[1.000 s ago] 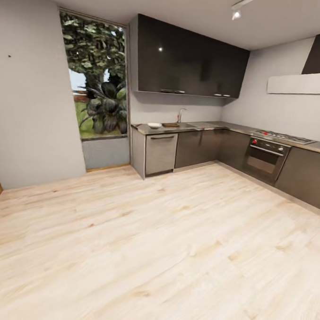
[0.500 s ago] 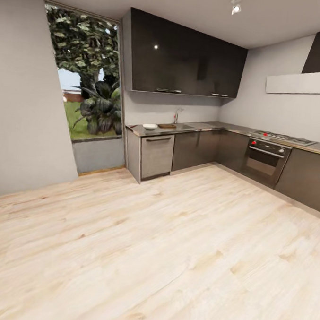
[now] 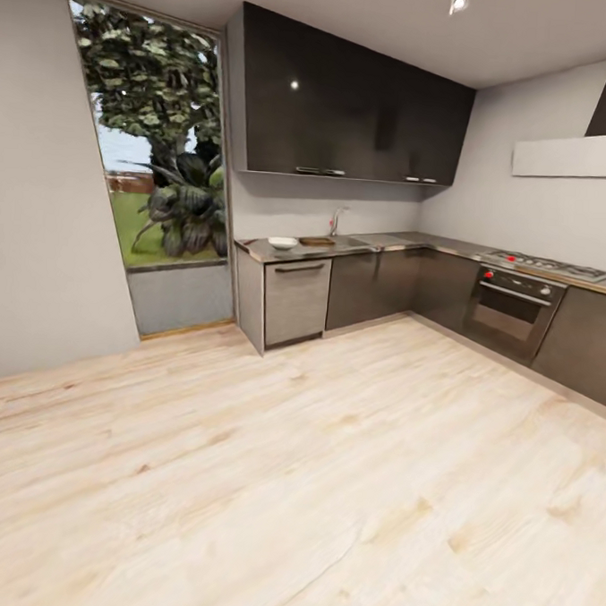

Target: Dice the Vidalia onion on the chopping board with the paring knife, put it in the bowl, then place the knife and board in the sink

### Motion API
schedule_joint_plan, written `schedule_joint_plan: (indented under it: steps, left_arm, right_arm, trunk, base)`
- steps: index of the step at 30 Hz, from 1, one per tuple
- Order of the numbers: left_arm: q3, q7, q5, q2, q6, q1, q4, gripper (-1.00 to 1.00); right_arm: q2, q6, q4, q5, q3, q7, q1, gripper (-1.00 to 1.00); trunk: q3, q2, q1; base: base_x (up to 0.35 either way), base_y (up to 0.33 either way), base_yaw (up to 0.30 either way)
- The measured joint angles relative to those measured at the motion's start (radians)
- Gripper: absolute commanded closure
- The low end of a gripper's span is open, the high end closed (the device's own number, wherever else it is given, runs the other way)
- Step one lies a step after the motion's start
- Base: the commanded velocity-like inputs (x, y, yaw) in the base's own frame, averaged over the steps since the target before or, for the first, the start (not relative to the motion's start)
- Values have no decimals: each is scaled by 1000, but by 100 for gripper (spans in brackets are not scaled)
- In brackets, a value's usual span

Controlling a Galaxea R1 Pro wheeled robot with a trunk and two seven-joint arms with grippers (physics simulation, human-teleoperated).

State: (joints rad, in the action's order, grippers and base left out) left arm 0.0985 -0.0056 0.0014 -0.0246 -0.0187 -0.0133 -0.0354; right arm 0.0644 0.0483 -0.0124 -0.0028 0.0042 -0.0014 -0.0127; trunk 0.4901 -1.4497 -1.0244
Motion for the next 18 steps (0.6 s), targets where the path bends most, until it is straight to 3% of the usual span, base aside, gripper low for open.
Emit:
schedule_joint_plan:
  steps: [18]
  left_arm:
    - [0, 0, 0, 0, 0, 0, 0, -100]
  right_arm:
    - [0, 0, 0, 0, 0, 0, 0, -100]
  trunk:
    - [0, 0, 0]
  base:
    - [343, 0, 0]
